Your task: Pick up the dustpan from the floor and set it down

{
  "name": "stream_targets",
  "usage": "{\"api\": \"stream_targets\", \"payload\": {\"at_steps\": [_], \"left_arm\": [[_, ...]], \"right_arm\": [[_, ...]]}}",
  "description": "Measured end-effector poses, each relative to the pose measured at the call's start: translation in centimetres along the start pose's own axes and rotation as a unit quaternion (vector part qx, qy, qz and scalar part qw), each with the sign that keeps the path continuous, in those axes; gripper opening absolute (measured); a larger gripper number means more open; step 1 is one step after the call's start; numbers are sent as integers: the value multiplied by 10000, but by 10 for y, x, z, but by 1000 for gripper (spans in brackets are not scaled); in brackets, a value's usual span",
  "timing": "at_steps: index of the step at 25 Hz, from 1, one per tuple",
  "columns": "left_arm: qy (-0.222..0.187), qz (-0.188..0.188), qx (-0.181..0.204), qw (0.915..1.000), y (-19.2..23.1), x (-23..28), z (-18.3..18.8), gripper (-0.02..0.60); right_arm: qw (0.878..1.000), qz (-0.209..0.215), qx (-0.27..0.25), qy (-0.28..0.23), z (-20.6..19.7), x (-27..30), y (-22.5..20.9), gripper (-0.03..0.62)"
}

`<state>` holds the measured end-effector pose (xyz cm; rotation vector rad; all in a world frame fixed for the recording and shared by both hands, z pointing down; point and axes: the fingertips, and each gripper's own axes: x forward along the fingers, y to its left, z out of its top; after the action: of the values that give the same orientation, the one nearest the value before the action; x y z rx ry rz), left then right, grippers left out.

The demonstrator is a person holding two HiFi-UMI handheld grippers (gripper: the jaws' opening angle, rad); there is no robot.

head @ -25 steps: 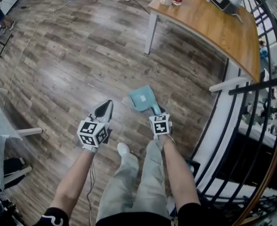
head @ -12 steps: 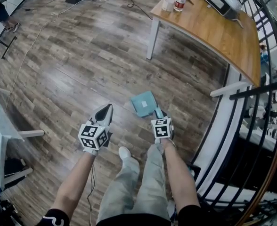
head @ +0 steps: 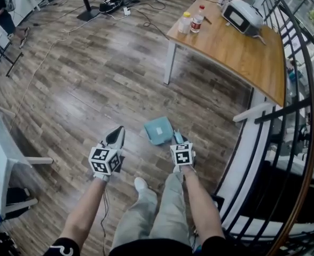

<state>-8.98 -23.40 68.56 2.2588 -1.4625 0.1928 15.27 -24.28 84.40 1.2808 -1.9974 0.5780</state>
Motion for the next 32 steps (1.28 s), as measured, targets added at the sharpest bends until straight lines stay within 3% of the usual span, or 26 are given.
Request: {"api": "stream_targets", "payload": {"at_steps": [8, 19, 32], "left_arm": [[-252, 37, 10, 9997, -17, -39, 66, -3], [-506, 102, 34, 9987, -27, -101, 129, -3], [-435, 161, 28, 9989, -23, -133, 166, -3]], "right_arm": [[9998, 81, -127, -139, 69, -69, 4, 87], [9980, 67, -269, -559, 164, -160, 5, 89], [9928, 14, -251, -1174, 238, -248, 17, 91]]}}
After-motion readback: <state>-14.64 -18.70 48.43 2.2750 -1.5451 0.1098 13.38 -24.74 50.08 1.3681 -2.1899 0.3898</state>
